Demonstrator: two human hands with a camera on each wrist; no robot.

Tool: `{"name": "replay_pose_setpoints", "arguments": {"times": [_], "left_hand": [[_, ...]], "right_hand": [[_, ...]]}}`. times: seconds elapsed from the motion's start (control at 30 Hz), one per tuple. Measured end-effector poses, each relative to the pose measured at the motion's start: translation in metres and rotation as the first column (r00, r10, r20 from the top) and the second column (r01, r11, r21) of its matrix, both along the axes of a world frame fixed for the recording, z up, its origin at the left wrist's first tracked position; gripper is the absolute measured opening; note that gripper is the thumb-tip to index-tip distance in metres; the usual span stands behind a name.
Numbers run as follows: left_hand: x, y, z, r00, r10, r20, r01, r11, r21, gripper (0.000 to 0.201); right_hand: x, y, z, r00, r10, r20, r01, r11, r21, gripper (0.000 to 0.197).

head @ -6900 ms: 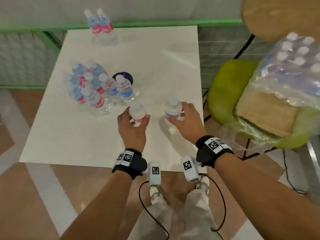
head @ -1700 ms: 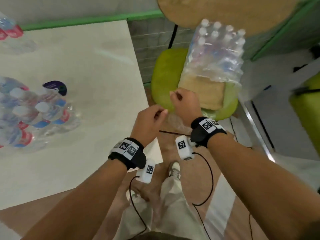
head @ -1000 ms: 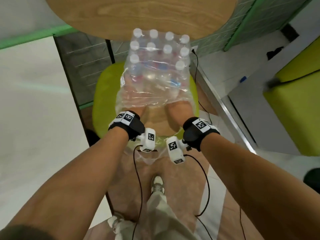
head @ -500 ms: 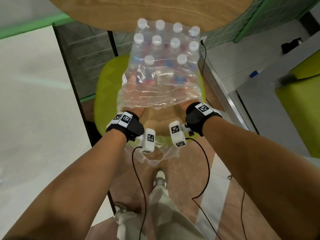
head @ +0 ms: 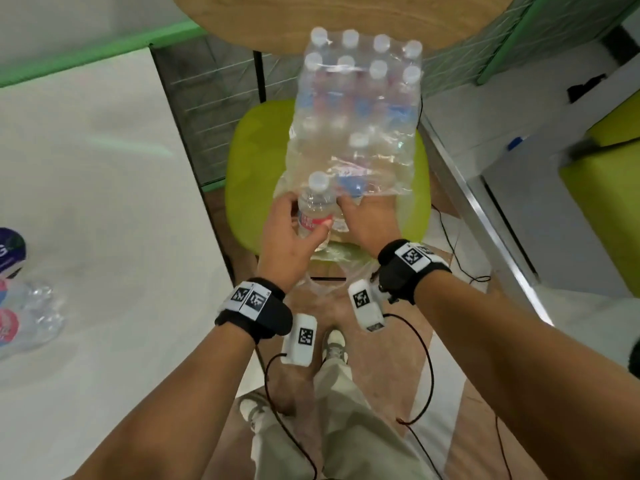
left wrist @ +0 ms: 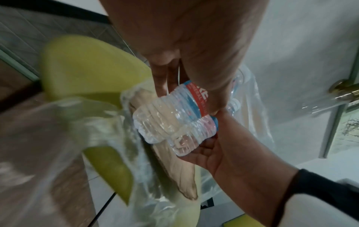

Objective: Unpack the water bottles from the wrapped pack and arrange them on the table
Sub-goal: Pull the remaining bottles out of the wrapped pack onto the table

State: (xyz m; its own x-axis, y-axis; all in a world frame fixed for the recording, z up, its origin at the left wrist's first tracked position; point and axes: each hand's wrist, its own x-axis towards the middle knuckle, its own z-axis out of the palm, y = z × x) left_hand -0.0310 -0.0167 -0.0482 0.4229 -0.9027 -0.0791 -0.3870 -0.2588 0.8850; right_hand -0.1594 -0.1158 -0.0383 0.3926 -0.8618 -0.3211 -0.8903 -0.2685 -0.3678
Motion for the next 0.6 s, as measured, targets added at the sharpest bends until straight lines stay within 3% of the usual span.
{"name": "replay_pose_setpoints", "arguments": {"times": [0.07, 0.13, 0.23, 0.37, 0.6], "left_hand": [[0.007, 0.032, 0.006, 0.998, 0.057, -0.016, -0.058, 0.998, -0.037, 0.057], [0.02, 0.068, 0.01, 0.986, 0.157, -0.047, -0.16, 0.985, -0.058, 0.057], [0.047, 0.123, 0.013, 0.936, 0.345, -0.072, -0.35, 0.935, -0.061, 0.057], [0.092, 0.2, 0.013, 0.823, 0.559, -0.097, -0.566, 0.821, -0.072, 0.057], [0.167, 0.325, -0.005, 0.601, 0.788, -0.133, -0.799, 0.591, -0.112, 0.059]], "right_hand": [[0.006, 0.025, 0.0, 0.918, -0.259, 0.301, 0.267, 0.964, 0.015, 0.049], [0.022, 0.059, 0.001, 0.831, -0.323, 0.453, 0.338, 0.94, 0.05, 0.046], [0.052, 0.106, -0.001, 0.81, -0.254, 0.529, 0.256, 0.964, 0.072, 0.041], [0.106, 0.164, -0.005, 0.766, -0.094, 0.635, 0.04, 0.994, 0.099, 0.041], [0.21, 0.262, -0.019, 0.803, 0.173, 0.57, -0.267, 0.96, 0.086, 0.031]]}}
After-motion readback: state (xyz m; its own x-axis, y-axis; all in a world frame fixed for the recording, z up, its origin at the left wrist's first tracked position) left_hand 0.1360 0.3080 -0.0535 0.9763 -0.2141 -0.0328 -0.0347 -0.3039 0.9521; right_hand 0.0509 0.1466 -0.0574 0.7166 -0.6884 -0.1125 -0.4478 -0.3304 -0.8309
